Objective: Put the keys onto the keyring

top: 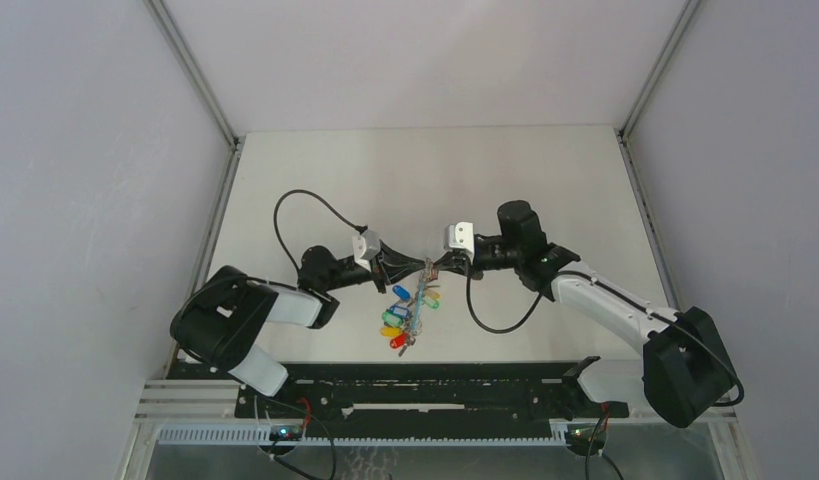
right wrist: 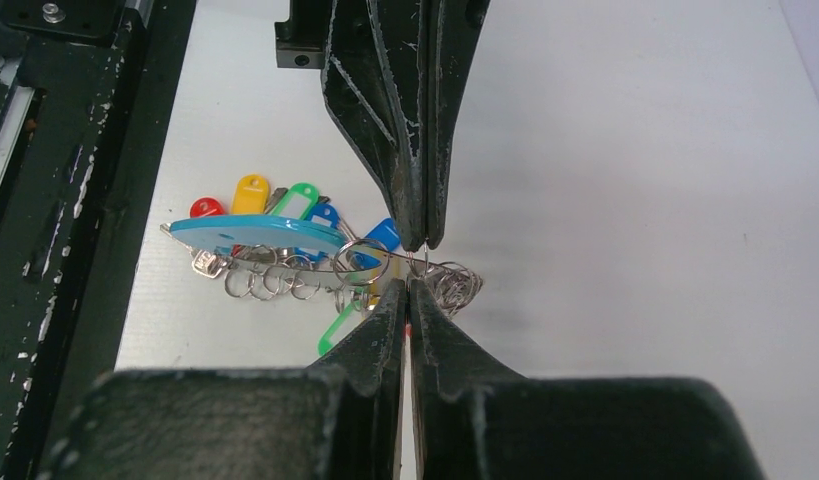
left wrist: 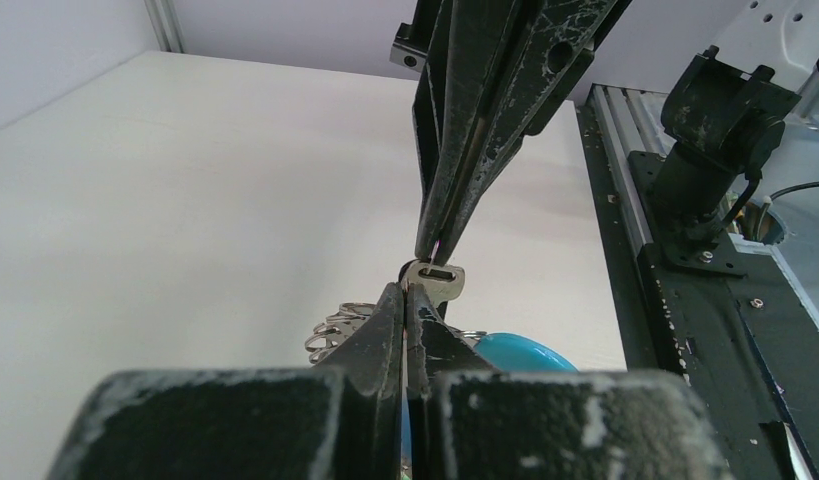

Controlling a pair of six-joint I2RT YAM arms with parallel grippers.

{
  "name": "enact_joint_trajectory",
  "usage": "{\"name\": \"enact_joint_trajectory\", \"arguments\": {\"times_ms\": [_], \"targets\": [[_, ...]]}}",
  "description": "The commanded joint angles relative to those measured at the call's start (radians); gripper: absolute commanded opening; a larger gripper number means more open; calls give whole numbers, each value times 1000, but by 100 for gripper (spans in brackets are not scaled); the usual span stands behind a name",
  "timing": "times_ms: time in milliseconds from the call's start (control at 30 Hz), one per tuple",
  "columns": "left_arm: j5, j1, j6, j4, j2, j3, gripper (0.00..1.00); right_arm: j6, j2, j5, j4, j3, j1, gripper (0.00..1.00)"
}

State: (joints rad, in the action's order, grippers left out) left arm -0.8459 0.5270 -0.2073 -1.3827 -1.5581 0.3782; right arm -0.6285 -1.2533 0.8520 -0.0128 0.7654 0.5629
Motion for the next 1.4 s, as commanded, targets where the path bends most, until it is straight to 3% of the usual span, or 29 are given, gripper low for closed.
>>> {"name": "enact_joint_trajectory", "arguments": {"times_ms": [0, 1367], "targets": [[-20, 1, 13, -73, -3, 24, 0, 21, -18, 38, 67, 2, -12, 0], [-17, 0, 18, -76, 5, 22, 0, 78, -78, 55, 90, 10, -28, 0]]}}
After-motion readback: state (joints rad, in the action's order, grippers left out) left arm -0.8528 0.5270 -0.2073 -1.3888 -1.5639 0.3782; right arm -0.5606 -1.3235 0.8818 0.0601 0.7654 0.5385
